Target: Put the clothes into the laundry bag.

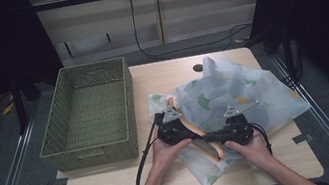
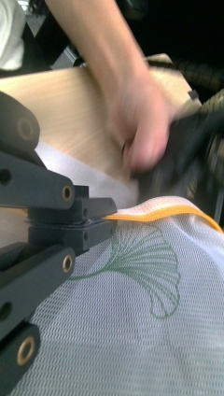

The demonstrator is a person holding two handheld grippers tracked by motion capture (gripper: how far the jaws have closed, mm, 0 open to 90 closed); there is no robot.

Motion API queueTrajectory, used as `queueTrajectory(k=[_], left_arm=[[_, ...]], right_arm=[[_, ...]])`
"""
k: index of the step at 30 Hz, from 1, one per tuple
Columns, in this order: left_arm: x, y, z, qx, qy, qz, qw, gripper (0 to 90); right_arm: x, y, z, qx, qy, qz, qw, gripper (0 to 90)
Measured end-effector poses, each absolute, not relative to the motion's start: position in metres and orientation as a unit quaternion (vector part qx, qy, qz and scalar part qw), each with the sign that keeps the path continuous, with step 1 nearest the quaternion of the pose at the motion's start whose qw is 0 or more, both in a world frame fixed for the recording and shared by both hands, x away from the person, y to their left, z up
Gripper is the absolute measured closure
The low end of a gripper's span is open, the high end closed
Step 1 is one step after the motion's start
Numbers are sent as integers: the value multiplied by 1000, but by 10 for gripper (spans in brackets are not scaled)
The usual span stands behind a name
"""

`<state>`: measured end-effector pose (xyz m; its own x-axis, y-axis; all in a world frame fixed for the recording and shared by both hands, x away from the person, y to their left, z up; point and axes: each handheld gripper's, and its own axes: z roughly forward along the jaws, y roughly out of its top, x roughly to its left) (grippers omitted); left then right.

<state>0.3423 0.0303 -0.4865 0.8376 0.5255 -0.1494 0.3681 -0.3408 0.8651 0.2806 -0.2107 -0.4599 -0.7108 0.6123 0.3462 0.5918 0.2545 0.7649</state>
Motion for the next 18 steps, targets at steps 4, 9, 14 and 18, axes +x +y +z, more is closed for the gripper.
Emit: queueTrajectory(k=[4,9,14,18], left_arm=[[323,55,-476,828,259,114,484,389],[312,74,-484,847,264,124,444,501],[312,80,-506,863,274,124,407,465],[312,77,-507,874,260,114,395,393]], right_arm=[[280,-210,-458,380,794,475,21,888],[281,-210,-457,381,792,476,26,885],[282,-211,-453,380,790,480,35,854],[283,-207,-449,370,796,476,51,828]])
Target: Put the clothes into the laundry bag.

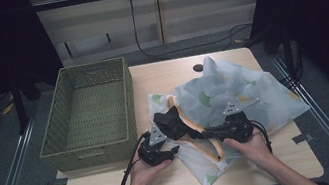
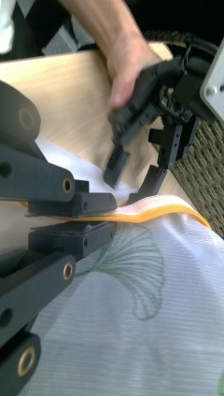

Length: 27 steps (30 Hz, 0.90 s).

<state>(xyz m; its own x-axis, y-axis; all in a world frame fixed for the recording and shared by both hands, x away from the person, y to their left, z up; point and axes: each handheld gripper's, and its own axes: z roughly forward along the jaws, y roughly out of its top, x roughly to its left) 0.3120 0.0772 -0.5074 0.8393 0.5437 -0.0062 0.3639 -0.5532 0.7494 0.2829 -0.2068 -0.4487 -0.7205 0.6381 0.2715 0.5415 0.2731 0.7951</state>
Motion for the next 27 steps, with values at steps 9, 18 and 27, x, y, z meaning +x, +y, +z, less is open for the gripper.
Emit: queueTrajectory(k=[9,18,27], left_arm=[[321,71,-506,877,256,103,394,545],[320,58,-504,883,246,120,380,894],[299,57,-498,877,220,75,422,900]], right_arm=[[293,-190,-438,355,802,476,67,887],[306,-187,-453,368,809,454,59,889],[318,-187,-475,376,831,400,92,888]])
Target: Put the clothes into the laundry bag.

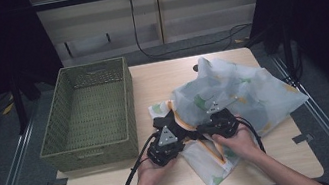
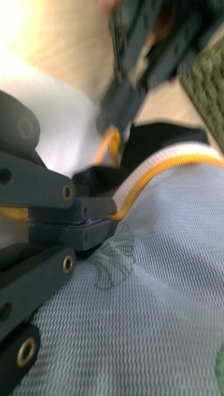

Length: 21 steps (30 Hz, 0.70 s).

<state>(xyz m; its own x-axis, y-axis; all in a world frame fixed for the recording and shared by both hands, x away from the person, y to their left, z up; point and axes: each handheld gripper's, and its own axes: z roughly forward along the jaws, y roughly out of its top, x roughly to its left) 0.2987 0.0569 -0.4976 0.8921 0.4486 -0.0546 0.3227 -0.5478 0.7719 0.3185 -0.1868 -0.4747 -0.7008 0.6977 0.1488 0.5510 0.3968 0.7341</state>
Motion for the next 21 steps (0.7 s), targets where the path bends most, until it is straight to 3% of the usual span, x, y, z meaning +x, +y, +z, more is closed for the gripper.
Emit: queueTrajectory(k=[7,12,21], left_arm=[[274,55,-487,865,185,43,465,900],[264,47,-487,875,168,54,451,900],[256,40,-490,868,155,16,471,900]], right_arm=[[334,-200,-477,386,828,389,121,889],[348,-203,-480,398,821,387,131,889],[366,-210,-481,415,813,376,159,889]])
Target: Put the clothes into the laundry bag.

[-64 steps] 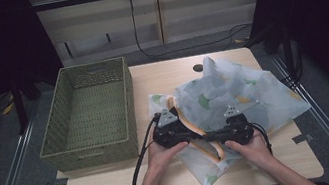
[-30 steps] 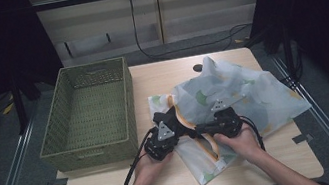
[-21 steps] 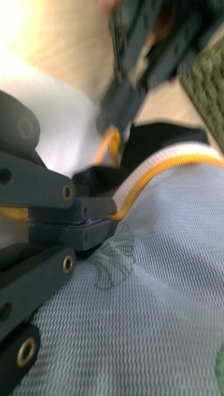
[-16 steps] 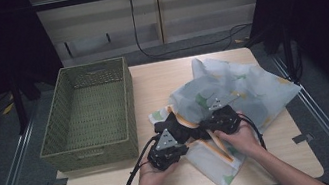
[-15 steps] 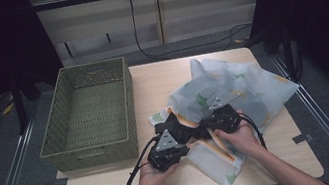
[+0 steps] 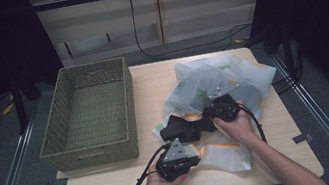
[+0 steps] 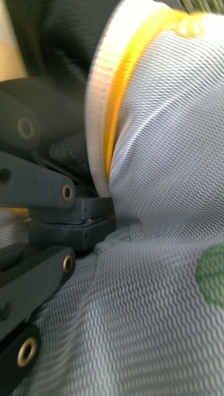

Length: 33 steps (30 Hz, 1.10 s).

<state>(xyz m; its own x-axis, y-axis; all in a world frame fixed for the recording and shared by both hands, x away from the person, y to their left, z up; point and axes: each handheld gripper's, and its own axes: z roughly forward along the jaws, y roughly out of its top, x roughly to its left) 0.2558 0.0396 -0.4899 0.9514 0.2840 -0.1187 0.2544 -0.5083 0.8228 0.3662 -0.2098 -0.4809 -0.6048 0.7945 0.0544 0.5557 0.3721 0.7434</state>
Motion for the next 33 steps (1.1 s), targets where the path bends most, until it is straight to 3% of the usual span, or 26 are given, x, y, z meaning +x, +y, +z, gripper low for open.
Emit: queueTrajectory(k=[7,13,17,21,26,27,33], left_arm=[[263,41,-494,873,165,14,459,879],[270,49,-493,856,183,23,483,466],[276,28,-497,886,159,54,432,335],[282,19,-503,904,163,67,391,453],[284,20,-503,897,176,93,394,808],[285,20,-503,897,175,93,394,844],[283,20,-504,894,185,84,400,875]], right_arm=[[368,-211,-482,426,804,381,162,889],[362,-211,-480,423,804,389,153,890],[360,-212,-476,416,802,403,145,890],[351,-212,-468,401,802,422,132,887],[331,-210,-454,374,801,453,115,885],[328,-209,-452,369,800,459,111,885],[303,-195,-441,310,813,489,55,867]])
